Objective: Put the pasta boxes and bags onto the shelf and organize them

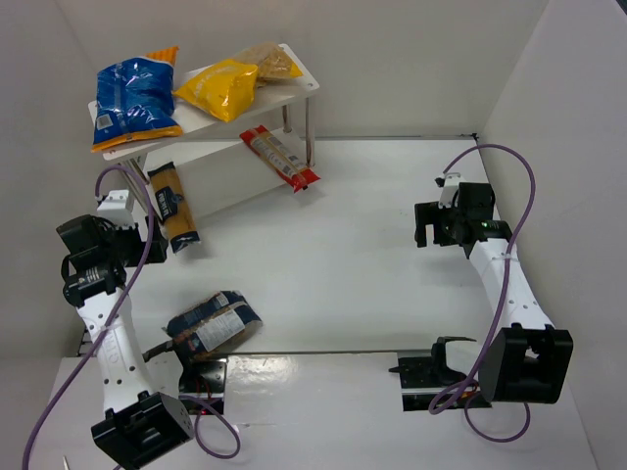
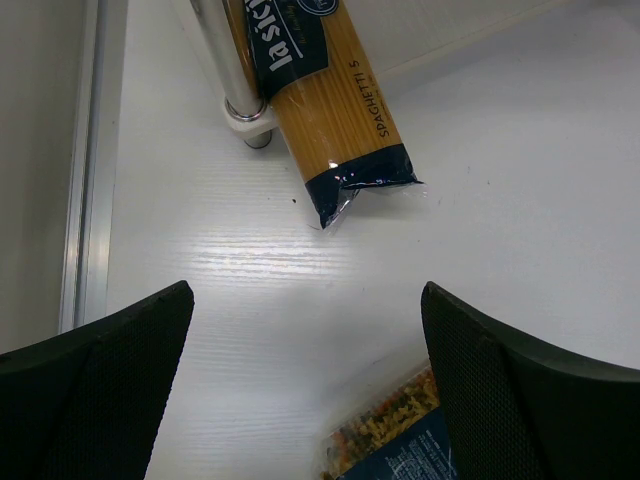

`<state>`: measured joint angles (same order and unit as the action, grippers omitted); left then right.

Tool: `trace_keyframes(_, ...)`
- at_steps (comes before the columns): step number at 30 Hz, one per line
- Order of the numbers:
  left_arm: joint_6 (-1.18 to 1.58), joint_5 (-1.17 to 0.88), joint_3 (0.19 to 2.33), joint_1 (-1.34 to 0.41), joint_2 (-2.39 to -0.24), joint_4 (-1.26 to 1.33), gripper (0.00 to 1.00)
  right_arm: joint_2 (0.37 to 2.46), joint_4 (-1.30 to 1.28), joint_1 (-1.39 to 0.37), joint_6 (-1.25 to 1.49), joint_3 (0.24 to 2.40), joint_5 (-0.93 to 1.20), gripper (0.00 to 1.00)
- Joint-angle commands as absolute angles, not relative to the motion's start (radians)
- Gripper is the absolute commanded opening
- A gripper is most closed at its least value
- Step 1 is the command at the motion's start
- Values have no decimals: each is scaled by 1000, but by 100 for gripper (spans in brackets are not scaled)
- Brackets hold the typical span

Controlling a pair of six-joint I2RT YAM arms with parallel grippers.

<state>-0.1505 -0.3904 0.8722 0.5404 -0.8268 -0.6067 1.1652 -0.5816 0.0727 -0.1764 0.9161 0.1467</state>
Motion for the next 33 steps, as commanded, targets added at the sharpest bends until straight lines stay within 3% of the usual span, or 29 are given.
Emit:
trace_keyframes(1, -141, -411, 905, 537, -818, -588, 100, 1138, -566, 77, -175, 956, 156, 100)
trace_keyframes(15, -150, -428, 905, 537, -808, -598, 100, 1120, -566, 67, -196, 956, 193, 100)
trace_keyframes(18, -285, -547, 946, 513, -833, -679, 100, 1111, -566, 58, -206, 947, 193, 100)
trace_keyframes(22, -509, -563, 1080, 415, -941, -915, 100, 1091, -566, 58, -206, 946, 193, 100)
trace_keyframes(33, -1095, -410, 1141, 140, -968, -1296, 100, 1104, -566, 58, -206, 946, 202, 100)
